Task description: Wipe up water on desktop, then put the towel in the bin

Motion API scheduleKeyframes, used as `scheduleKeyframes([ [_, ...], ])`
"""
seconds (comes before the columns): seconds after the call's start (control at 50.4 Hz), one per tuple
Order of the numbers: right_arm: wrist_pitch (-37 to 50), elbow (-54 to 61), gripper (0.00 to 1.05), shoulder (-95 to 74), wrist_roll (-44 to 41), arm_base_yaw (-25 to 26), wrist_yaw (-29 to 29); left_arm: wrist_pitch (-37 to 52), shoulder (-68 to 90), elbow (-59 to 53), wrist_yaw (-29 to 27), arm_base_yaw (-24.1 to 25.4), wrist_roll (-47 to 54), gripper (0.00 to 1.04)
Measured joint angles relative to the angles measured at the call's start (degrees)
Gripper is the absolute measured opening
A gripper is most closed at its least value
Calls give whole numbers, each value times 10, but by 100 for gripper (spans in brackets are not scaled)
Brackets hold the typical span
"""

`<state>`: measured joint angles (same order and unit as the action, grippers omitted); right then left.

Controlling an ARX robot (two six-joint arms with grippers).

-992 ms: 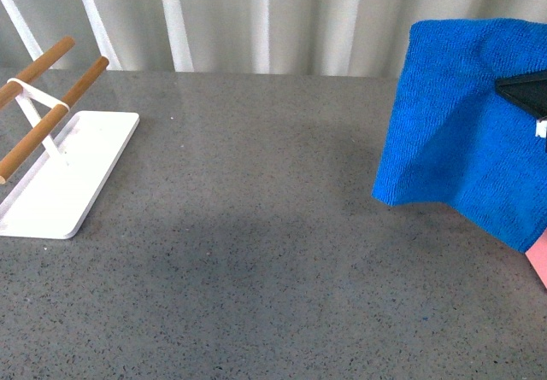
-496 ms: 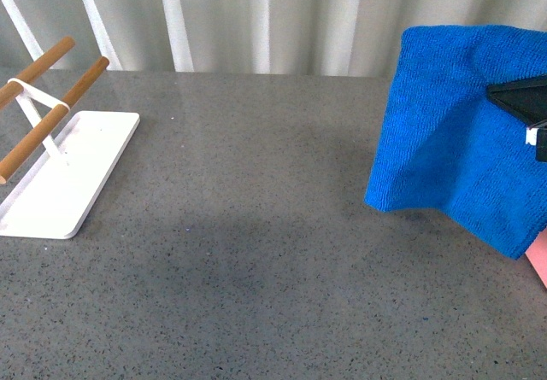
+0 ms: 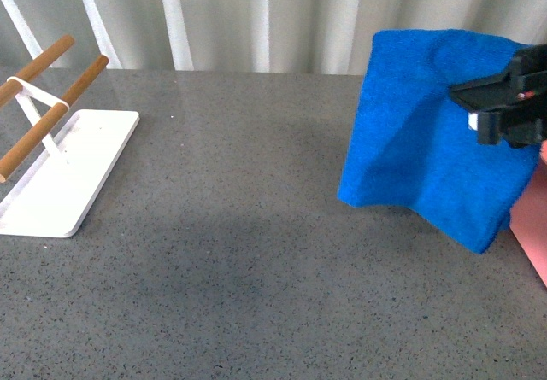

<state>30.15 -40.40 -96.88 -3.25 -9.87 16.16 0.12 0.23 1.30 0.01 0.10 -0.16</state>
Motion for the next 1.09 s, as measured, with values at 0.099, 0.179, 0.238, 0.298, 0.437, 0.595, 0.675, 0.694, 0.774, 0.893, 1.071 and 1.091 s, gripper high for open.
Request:
scheduleKeyframes([
  [0.099, -19, -52, 4, -37, 29, -17, -36, 0, 0, 0, 0, 0, 0, 72],
  [0.179, -42, -90, 4, -65, 52, -31, -62, 0, 0, 0, 0, 0, 0, 83],
  [0.238, -66, -118, 4, -86, 73, -41, -78, 0, 0, 0, 0, 0, 0, 94],
  [0.298, -92, -148, 4, -113, 105, -54, -102, 0, 0, 0, 0, 0, 1, 100],
  [0.437, -140, -193, 4, -167, 173, -86, -175, 0, 0, 0, 0, 0, 0, 98],
  [0.595, -156, -196, 4, -197, 241, -112, -226, 0, 0, 0, 0, 0, 0, 98],
  [0.675, -155, -193, 4, -216, 258, -107, -245, 0, 0, 0, 0, 0, 0, 98],
  [0.694, -154, -191, 4, -220, 260, -104, -249, 0, 0, 0, 0, 0, 0, 98],
  [0.774, -153, -188, 4, -237, 265, -94, -256, 0, 0, 0, 0, 0, 0, 98],
  [0.893, -148, -183, 4, -259, 269, -78, -252, 0, 0, 0, 0, 0, 0, 98],
  [1.071, -154, -183, 4, -284, 271, -58, -241, 0, 0, 0, 0, 0, 0, 98],
  [1.091, -155, -184, 4, -286, 271, -57, -241, 0, 0, 0, 0, 0, 0, 98],
])
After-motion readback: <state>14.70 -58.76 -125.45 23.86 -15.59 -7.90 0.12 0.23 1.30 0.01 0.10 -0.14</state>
